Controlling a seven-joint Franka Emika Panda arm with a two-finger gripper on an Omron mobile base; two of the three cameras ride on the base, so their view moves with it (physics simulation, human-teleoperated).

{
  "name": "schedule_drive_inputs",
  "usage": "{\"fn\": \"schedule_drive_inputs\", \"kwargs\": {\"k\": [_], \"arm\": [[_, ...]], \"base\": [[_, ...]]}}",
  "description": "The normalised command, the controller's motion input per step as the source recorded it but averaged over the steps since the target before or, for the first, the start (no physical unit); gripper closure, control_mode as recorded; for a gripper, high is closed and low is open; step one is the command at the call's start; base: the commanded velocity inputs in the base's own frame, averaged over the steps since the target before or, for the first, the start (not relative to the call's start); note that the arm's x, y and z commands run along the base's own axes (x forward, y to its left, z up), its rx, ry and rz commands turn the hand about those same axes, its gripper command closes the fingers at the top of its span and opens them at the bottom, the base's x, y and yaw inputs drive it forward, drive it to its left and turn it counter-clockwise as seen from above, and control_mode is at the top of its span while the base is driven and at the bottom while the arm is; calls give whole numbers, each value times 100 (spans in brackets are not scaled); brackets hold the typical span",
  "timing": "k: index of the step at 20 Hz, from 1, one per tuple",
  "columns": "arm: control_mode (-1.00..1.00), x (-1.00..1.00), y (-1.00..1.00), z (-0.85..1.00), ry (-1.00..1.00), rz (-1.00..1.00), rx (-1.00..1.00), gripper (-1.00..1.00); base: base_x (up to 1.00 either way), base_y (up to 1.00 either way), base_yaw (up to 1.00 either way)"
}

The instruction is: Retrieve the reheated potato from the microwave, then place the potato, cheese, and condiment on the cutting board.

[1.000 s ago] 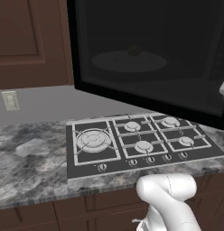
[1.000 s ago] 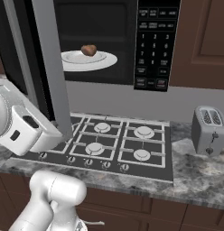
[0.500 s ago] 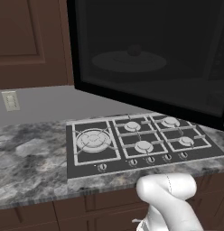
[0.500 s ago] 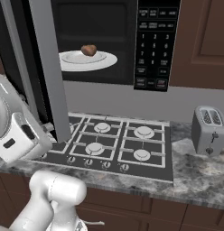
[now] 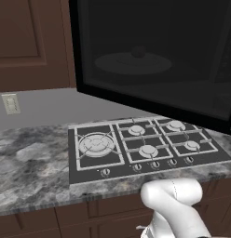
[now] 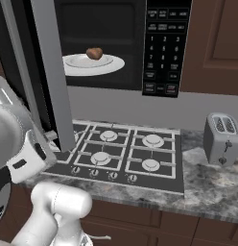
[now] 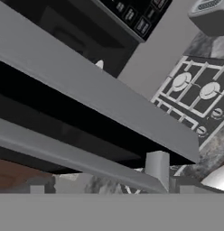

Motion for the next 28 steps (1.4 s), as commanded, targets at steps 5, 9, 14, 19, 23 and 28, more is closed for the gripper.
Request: {"fn": "schedule_drive_inputs", "kwargs": {"k": [5,9,14,19,23,28], "arm": [[-100,-12,-51,9,2,0,5,-100],[-100,5,-52,12,6,0,15,-100],[-100,43,-29,12,22,0,29,-100],[-100,35,-25,9,8,0,35,-100],[-100,37,-10,-3,0,1,22,-100],[-100,53,0,-11,0,1,1,-100]], "base": [[0,0,0],[0,0,0],[0,0,0],[0,0,0],[0,0,0],[0,0,0]]}}
